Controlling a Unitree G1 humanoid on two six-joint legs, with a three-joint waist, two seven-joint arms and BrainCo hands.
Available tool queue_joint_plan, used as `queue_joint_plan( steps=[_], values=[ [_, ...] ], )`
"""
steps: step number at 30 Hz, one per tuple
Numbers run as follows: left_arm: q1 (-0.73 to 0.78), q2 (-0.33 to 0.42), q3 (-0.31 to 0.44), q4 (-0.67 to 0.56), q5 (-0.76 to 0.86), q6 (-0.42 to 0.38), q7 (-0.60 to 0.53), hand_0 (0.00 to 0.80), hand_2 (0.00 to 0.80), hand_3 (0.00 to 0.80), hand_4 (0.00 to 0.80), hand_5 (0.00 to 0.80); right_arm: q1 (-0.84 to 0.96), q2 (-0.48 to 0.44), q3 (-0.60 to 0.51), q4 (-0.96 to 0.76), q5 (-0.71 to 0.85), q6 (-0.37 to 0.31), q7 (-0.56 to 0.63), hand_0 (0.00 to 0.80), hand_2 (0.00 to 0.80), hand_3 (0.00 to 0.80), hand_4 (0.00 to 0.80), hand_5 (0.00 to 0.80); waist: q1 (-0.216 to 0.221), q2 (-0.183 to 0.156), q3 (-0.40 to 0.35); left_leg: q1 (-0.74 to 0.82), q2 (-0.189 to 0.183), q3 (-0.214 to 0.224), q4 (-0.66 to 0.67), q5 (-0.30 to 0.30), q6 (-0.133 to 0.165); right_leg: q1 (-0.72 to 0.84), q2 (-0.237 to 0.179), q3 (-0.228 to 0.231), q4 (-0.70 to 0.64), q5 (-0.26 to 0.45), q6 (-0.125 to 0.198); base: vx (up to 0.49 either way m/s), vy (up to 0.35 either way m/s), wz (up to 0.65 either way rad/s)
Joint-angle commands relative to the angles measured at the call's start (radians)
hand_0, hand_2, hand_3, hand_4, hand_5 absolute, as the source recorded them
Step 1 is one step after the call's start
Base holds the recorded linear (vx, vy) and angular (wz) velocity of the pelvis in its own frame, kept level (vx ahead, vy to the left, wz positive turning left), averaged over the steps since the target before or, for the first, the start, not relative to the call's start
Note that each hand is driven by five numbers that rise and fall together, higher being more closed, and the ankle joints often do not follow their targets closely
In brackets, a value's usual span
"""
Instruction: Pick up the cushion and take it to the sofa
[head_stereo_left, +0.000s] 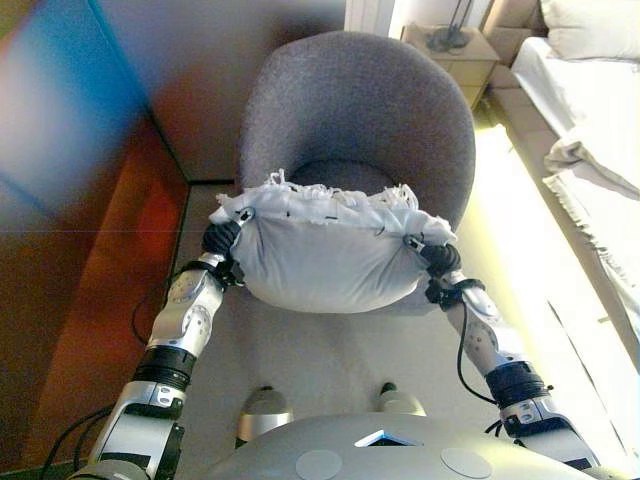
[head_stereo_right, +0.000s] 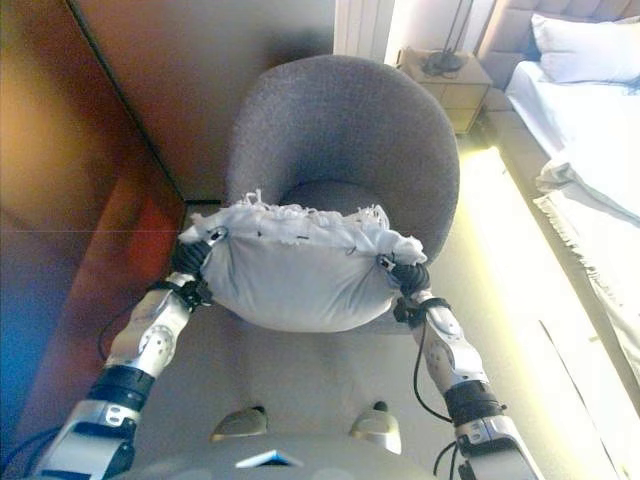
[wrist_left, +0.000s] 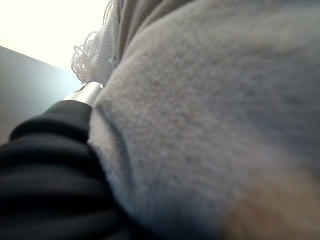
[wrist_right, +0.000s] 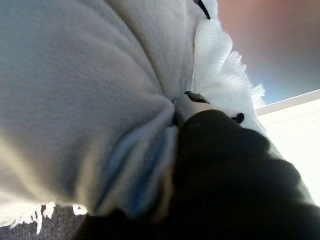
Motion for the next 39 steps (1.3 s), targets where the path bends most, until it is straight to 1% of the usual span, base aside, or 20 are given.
queue_joint_plan(
  steps=[1, 4, 7, 11, 12, 14, 16, 18, 21, 24, 26, 28, 30, 32, 33, 34, 35, 36, 38, 39],
  values=[
    [-0.073, -0.014, -0.028, -0.079, 0.007, -0.07, -0.092, 0.8, 0.8, 0.8, 0.8, 0.8, -0.103, 0.006, 0.012, -0.066, 0.088, -0.026, 0.075, 0.8, 0.8, 0.8, 0.8, 0.8, -0.008, 0.045, -0.013, 0.042, -0.07, 0.064, -0.026, -0.048, 0.122, -0.097, -0.057, 0.107, 0.201, 0.168, 0.019, -0.081, 0.174, 0.05],
    [-0.094, 0.002, -0.049, -0.087, 0.009, -0.067, -0.107, 0.8, 0.8, 0.8, 0.8, 0.8, -0.123, -0.003, 0.018, -0.037, 0.09, -0.052, 0.058, 0.8, 0.8, 0.8, 0.8, 0.8, -0.009, 0.061, 0.012, 0.046, -0.092, 0.043, 0.003, -0.072, 0.154, -0.203, -0.055, 0.16, 0.427, 0.264, 0.016, -0.063, 0.227, 0.13],
    [-0.105, 0.005, -0.061, -0.071, -0.025, -0.042, -0.082, 0.8, 0.8, 0.8, 0.8, 0.8, -0.171, -0.011, 0.027, 0.015, 0.117, -0.04, 0.038, 0.8, 0.8, 0.8, 0.8, 0.8, -0.008, 0.082, 0.044, 0.083, -0.084, 0.047, 0.012, -0.079, 0.157, -0.303, -0.042, 0.157, 0.577, 0.289, 0.029, 0.012, 0.176, 0.11],
    [-0.11, -0.004, -0.075, -0.027, -0.037, -0.037, -0.062, 0.8, 0.8, 0.8, 0.8, 0.8, -0.217, -0.007, 0.043, 0.051, 0.136, -0.021, 0.031, 0.8, 0.8, 0.8, 0.8, 0.8, -0.022, 0.051, 0.061, 0.134, -0.098, 0.046, 0.011, -0.104, 0.146, -0.319, 0.024, 0.097, 0.403, 0.262, 0.043, 0.173, -0.018, -0.19],
    [-0.106, -0.008, -0.08, -0.018, -0.028, -0.038, -0.066, 0.8, 0.8, 0.8, 0.8, 0.8, -0.221, -0.009, 0.043, 0.051, 0.142, -0.016, 0.03, 0.8, 0.8, 0.8, 0.8, 0.8, -0.029, 0.028, 0.06, 0.143, -0.119, 0.036, 0.015, -0.121, 0.144, -0.314, 0.05, 0.081, 0.268, 0.248, 0.045, 0.305, -0.097, -0.08],
    [-0.099, -0.013, -0.086, -0.006, -0.012, -0.045, -0.077, 0.8, 0.8, 0.8, 0.8, 0.8, -0.213, -0.022, 0.038, 0.05, 0.151, -0.008, 0.035, 0.8, 0.8, 0.8, 0.8, 0.8, -0.046, 0.012, 0.061, 0.168, -0.137, 0.02, 0.012, -0.147, 0.144, -0.293, 0.094, 0.051, 0.069, 0.217, 0.044, 0.351, -0.075, -0.03],
    [-0.091, -0.022, -0.095, 0.0, -0.002, -0.048, -0.083, 0.8, 0.8, 0.8, 0.8, 0.8, -0.191, -0.04, 0.023, 0.048, 0.165, -0.002, 0.055, 0.8, 0.8, 0.8, 0.8, 0.8, -0.063, 0.007, 0.061, 0.191, -0.149, 0.012, 0.007, -0.166, 0.149, -0.3, 0.137, 0.02, -0.038, 0.21, 0.04, 0.331, -0.022, 0.14],
    [-0.074, -0.028, -0.097, -0.008, -0.003, -0.041, -0.092, 0.8, 0.8, 0.8, 0.8, 0.8, -0.148, -0.048, 0.006, 0.041, 0.17, -0.01, 0.077, 0.8, 0.8, 0.8, 0.8, 0.8, -0.078, 0.001, 0.063, 0.216, -0.168, 0.0, 0.003, -0.187, 0.162, -0.331, 0.172, -0.001, -0.066, 0.222, 0.033, 0.361, -0.023, 0.21],
    [-0.052, -0.038, -0.09, -0.023, 0.009, -0.035, -0.101, 0.8, 0.8, 0.8, 0.8, 0.8, -0.095, -0.041, -0.004, 0.017, 0.146, -0.023, 0.103, 0.8, 0.8, 0.8, 0.8, 0.8, -0.089, -0.012, 0.062, 0.218, -0.184, -0.005, 0.026, -0.223, 0.186, -0.334, 0.16, 0.024, -0.005, 0.23, 0.024, 0.337, -0.067, -0.04],
    [-0.035, -0.047, -0.076, -0.04, 0.022, -0.033, -0.104, 0.8, 0.8, 0.8, 0.8, 0.8, -0.069, -0.038, -0.013, -0.002, 0.123, -0.022, 0.125, 0.8, 0.8, 0.8, 0.8, 0.8, -0.096, -0.013, 0.051, 0.21, -0.175, 0.004, 0.053, -0.24, 0.19, -0.31, 0.154, 0.049, 0.022, 0.182, 0.014, 0.343, -0.137, 0.55],
    [-0.015, -0.054, -0.067, -0.07, 0.013, -0.027, -0.085, 0.8, 0.8, 0.8, 0.8, 0.8, -0.064, -0.037, -0.004, -0.014, 0.115, -0.023, 0.124, 0.8, 0.8, 0.8, 0.8, 0.8, -0.096, -0.01, 0.037, 0.219, -0.154, 0.03, 0.079, -0.254, 0.175, -0.284, 0.148, 0.026, 0.043, 0.148, 0.003, 0.418, -0.196, 0.35],
    [0.002, -0.056, -0.054, -0.08, 0.004, -0.023, -0.083, 0.8, 0.8, 0.8, 0.8, 0.8, -0.075, -0.031, 0.005, -0.019, 0.107, -0.008, 0.114, 0.8, 0.8, 0.8, 0.8, 0.8, -0.098, 0.005, 0.02, 0.247, -0.124, 0.05, 0.102, -0.221, 0.15, -0.282, 0.147, 0.006, 0.108, 0.111, -0.011, 0.399, -0.177, -0.2],
    [0.02, -0.055, -0.038, -0.086, 0.003, -0.022, -0.092, 0.8, 0.8, 0.8, 0.8, 0.8, -0.071, -0.025, 0.014, -0.034, 0.098, 0.009, 0.111, 0.8, 0.8, 0.8, 0.8, 0.8, -0.104, 0.022, 0.0, 0.247, -0.091, 0.054, 0.158, -0.119, 0.106, -0.256, 0.169, 0.011, 0.109, 0.073, -0.044, 0.378, -0.195, -0.17],
    [0.043, -0.057, -0.019, -0.104, -0.002, -0.031, -0.095, 0.8, 0.8, 0.8, 0.8, 0.8, -0.062, -0.028, 0.019, -0.047, 0.076, 0.023, 0.129, 0.8, 0.8, 0.8, 0.8, 0.8, -0.101, 0.027, -0.015, 0.188, -0.065, 0.057, 0.31, 0.027, 0.051, -0.198, 0.192, 0.012, 0.088, 0.036, -0.085, 0.309, -0.222, -0.23],
    [0.047, -0.057, -0.014, -0.106, -0.004, -0.035, -0.094, 0.8, 0.8, 0.8, 0.8, 0.8, -0.06, -0.029, 0.02, -0.048, 0.07, 0.022, 0.135, 0.8, 0.8, 0.8, 0.8, 0.8, -0.099, 0.027, -0.017, 0.168, -0.061, 0.056, 0.341, 0.047, 0.043, -0.187, 0.194, 0.011, 0.083, 0.03, -0.091, 0.273, -0.231, -0.41],
    [0.054, -0.06, -0.006, -0.118, -0.015, -0.039, -0.087, 0.8, 0.8, 0.8, 0.8, 0.8, -0.057, -0.038, 0.023, -0.05, 0.064, 0.021, 0.148, 0.8, 0.8, 0.8, 0.8, 0.8, -0.093, 0.017, -0.017, 0.107, -0.055, 0.069, 0.481, 0.085, 0.024, -0.155, 0.185, 0.001, 0.078, 0.013, -0.11, 0.246, -0.212, -0.49],
    [0.056, -0.064, -0.002, -0.125, -0.03, -0.04, -0.085, 0.8, 0.8, 0.8, 0.8, 0.8, -0.056, -0.045, 0.024, -0.051, 0.061, 0.019, 0.149, 0.8, 0.8, 0.8, 0.8, 0.8, -0.088, 0.006, -0.016, 0.049, -0.044, 0.083, 0.576, 0.104, 0.013, -0.128, 0.177, -0.003, 0.073, -0.001, -0.124, 0.253, -0.223, -0.5],
    [0.054, -0.07, 0.0, -0.13, -0.042, -0.036, -0.087, 0.8, 0.8, 0.8, 0.8, 0.8, -0.06, -0.051, 0.023, -0.046, 0.063, 0.016, 0.15, 0.8, 0.8, 0.8, 0.8, 0.8, -0.086, 0.001, -0.014, 0.003, -0.01, 0.107, 0.637, 0.109, 0.006, -0.107, 0.173, -0.01, 0.073, -0.017, -0.138, 0.197, -0.154, -0.4],
    [0.047, -0.077, 0.002, -0.133, -0.043, -0.029, -0.09, 0.8, 0.8, 0.8, 0.8, 0.8, -0.068, -0.058, 0.018, -0.038, 0.07, 0.013, 0.156, 0.8, 0.8, 0.8, 0.8, 0.8, -0.083, -0.002, -0.007, -0.04, 0.043, 0.13, 0.646, 0.109, 0.006, -0.084, 0.173, -0.017, 0.077, -0.036, -0.15, 0.173, -0.065, -0.3],
    [0.034, -0.08, -0.001, -0.119, -0.034, -0.033, -0.102, 0.8, 0.8, 0.8, 0.8, 0.8, -0.088, -0.062, 0.017, -0.031, 0.075, 0.018, 0.149, 0.8, 0.8, 0.8, 0.8, 0.8, -0.078, -0.004, 0.002, -0.059, 0.074, 0.136, 0.575, 0.095, 0.019, -0.062, 0.177, -0.004, 0.078, -0.049, -0.153, 0.217, 0.029, -0.21]
  ],
)
